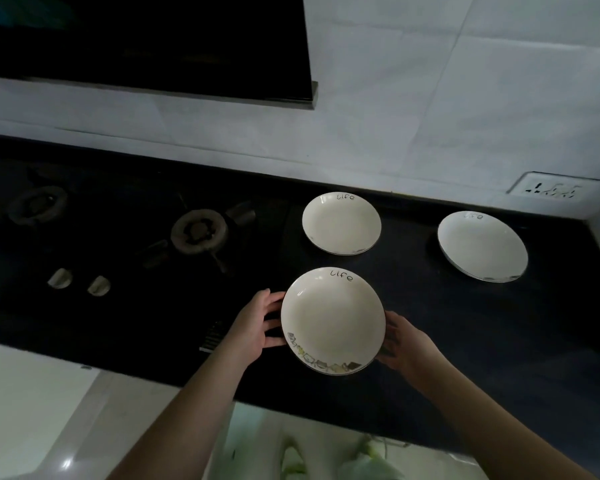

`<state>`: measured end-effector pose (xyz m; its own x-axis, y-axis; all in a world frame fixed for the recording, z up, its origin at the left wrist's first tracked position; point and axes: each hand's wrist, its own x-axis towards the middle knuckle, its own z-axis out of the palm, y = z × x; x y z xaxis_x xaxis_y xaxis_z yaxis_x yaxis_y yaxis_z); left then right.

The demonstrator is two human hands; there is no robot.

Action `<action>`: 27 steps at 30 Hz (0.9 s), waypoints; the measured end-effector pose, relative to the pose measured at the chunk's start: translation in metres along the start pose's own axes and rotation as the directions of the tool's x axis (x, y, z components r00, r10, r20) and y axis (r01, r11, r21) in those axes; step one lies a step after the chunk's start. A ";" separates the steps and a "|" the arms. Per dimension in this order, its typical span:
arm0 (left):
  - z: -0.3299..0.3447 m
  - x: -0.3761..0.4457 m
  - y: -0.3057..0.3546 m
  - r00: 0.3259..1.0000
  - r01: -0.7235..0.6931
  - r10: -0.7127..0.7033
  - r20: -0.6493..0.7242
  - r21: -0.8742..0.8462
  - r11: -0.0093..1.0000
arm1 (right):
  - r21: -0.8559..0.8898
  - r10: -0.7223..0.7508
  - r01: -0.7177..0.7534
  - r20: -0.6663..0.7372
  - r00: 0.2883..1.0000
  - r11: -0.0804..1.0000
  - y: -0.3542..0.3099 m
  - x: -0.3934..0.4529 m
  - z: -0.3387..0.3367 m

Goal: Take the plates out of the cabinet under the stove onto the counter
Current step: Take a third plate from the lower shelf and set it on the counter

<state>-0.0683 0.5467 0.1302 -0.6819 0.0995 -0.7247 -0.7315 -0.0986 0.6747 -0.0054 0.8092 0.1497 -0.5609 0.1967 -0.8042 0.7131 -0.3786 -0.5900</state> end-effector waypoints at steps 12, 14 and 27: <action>0.012 0.018 -0.002 0.997 0.007 -0.009 -0.080 -0.017 1.000 | 0.010 0.076 -0.077 0.047 0.996 0.997 -0.009 0.031 -0.005; 0.012 0.020 -0.003 0.996 0.010 -0.011 -0.084 -0.008 1.000 | 0.012 0.075 -0.076 0.061 0.995 0.997 -0.009 0.032 -0.005; 0.012 0.020 -0.006 0.992 0.018 -0.018 -0.123 -0.007 1.000 | 0.045 0.054 -0.058 0.086 0.995 0.997 -0.005 0.040 -0.011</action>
<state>-0.0770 0.5608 0.1134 -0.6626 -0.0210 -0.7487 -0.7434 -0.1040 0.6608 -0.0268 0.8285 0.1193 -0.5557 0.0976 -0.8256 0.7249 -0.4294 -0.5387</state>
